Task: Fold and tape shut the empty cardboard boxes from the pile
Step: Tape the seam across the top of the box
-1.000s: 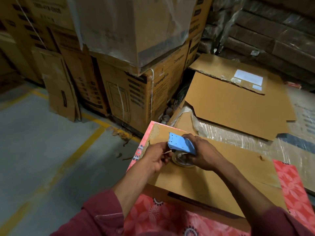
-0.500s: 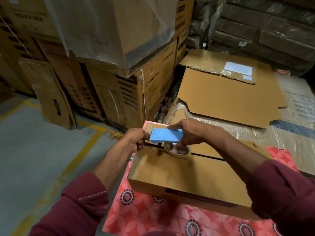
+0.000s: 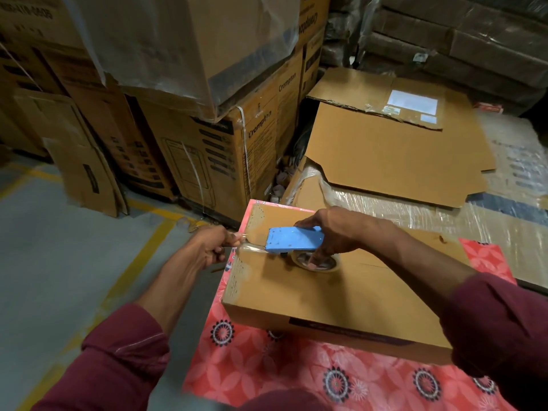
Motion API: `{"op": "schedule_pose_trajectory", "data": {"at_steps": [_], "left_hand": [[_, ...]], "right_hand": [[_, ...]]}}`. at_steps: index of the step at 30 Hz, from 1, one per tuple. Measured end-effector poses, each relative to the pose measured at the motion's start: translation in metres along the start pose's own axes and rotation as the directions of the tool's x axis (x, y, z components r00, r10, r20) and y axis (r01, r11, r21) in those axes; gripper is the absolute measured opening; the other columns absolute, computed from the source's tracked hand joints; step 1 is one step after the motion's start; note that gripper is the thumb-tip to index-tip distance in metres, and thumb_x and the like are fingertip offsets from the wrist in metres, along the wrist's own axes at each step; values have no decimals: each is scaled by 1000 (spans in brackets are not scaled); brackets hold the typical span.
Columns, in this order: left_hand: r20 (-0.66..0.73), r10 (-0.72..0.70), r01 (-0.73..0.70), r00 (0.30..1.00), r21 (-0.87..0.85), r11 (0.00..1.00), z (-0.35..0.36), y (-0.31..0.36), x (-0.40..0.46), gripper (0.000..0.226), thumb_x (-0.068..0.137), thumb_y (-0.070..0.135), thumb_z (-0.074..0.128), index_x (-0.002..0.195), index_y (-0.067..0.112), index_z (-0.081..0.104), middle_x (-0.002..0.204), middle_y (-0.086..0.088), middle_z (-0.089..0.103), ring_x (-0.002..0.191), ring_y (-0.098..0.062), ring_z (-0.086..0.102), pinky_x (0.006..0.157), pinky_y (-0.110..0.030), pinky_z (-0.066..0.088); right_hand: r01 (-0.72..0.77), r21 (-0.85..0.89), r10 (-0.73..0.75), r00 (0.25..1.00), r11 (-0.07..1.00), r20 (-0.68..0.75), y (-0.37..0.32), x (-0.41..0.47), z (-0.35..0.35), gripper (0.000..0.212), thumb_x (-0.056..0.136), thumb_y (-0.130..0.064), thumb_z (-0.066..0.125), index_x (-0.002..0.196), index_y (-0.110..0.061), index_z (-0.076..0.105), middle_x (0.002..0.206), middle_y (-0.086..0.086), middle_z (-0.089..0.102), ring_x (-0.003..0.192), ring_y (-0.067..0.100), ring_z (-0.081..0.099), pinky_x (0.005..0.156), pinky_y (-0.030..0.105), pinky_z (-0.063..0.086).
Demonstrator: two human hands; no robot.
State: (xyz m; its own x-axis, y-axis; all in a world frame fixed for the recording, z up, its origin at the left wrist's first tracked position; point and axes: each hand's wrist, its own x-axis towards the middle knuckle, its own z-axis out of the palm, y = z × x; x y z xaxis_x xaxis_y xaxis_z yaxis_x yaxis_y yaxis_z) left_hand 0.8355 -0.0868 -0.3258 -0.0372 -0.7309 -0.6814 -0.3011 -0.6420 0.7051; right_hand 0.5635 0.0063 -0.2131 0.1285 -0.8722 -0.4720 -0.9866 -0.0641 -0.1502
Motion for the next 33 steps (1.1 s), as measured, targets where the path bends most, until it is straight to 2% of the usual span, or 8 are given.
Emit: {"op": "schedule_pose_trajectory", "data": {"at_steps": [11,13,15,18,22,26,30,33], "left_hand": [[-102,62,-57,993,53,997,-4,-5,7,18,83,-4,69,98,1,77,98,-11,79,57,-15,44,50,-26,36],[-121,87,-80,989,61,995,3,-7,8,18,81,-2,69,97,1,77,97,-9,79,75,-22,63,54,-29,40],[-162,112,-104,980,59,993,10,-11,9,12,81,1,70,91,3,75,94,-8,78,93,-26,69,63,-34,44],[-199,145,-134,969,70,989,17,-17,7,10,85,5,71,76,8,73,90,-5,78,86,-21,67,66,-31,44],[-203,184,-170,962,84,982,22,-27,3,11,91,10,70,87,3,77,90,-8,78,68,-16,60,54,-27,38],[-224,212,-205,951,55,977,31,-39,3,22,94,18,65,80,5,74,80,-4,74,73,-20,60,57,-28,37],[-194,143,-121,971,123,985,25,-65,11,49,96,51,66,74,7,68,79,-14,72,75,-28,66,68,-36,50],[-173,114,-104,978,66,992,19,-92,18,27,94,34,72,73,17,70,84,-13,76,78,-28,70,78,-48,59]], "right_hand": [[-61,-55,63,997,997,46,5,5,-4,90,78,-45,86,156,-38,41,131,-1,58,105,19,54,83,35,52],[-72,-58,75,995,996,60,4,7,-3,89,78,-46,85,155,-38,42,127,-2,58,103,20,54,84,35,53],[-78,-58,82,994,995,71,0,10,-3,85,79,-45,83,155,-38,43,123,-3,58,101,19,53,80,33,48],[-83,-78,89,992,994,85,-5,13,-3,83,82,-43,81,155,-37,42,132,-3,59,102,16,50,79,30,43],[-80,-128,94,990,989,101,-10,15,-3,81,86,-43,78,157,-38,39,134,-4,58,99,14,48,75,29,41],[-77,-172,93,991,982,91,-15,18,1,86,83,-56,78,157,-40,38,129,-5,58,102,16,49,79,32,45],[-63,-204,84,992,977,97,-20,23,4,97,74,-71,76,157,-40,36,133,-5,59,118,20,55,81,34,45],[-51,-261,79,992,964,101,-27,29,7,100,72,-79,73,157,-38,38,129,-4,61,115,22,57,81,35,48]]}}
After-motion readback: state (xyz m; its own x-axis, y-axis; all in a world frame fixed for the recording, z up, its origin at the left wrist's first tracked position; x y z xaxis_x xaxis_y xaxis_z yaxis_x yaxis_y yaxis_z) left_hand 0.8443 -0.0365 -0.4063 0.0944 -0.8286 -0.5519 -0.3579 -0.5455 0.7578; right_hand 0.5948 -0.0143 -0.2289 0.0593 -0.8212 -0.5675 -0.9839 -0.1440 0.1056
